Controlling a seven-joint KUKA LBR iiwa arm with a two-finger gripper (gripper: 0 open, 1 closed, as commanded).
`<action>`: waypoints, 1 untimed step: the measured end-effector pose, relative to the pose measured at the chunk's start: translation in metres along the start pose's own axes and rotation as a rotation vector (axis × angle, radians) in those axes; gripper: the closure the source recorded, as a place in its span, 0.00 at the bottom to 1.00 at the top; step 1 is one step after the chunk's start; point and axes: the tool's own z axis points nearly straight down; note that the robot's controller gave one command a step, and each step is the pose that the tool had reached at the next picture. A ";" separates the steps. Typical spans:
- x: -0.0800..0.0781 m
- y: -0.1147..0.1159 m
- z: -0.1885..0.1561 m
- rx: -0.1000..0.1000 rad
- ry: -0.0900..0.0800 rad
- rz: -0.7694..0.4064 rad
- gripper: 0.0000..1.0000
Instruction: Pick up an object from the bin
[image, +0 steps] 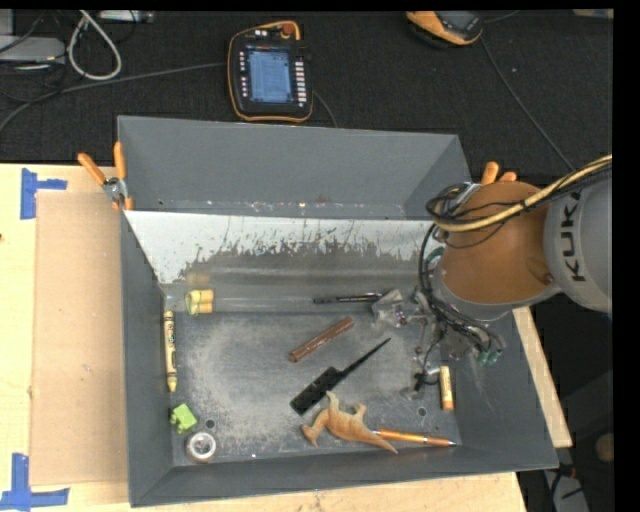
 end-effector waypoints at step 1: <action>0.036 -0.044 0.070 -0.005 0.015 -0.304 0.00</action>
Offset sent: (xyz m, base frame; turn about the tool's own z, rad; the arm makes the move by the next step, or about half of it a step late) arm 0.0064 0.0492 -0.0580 -0.4497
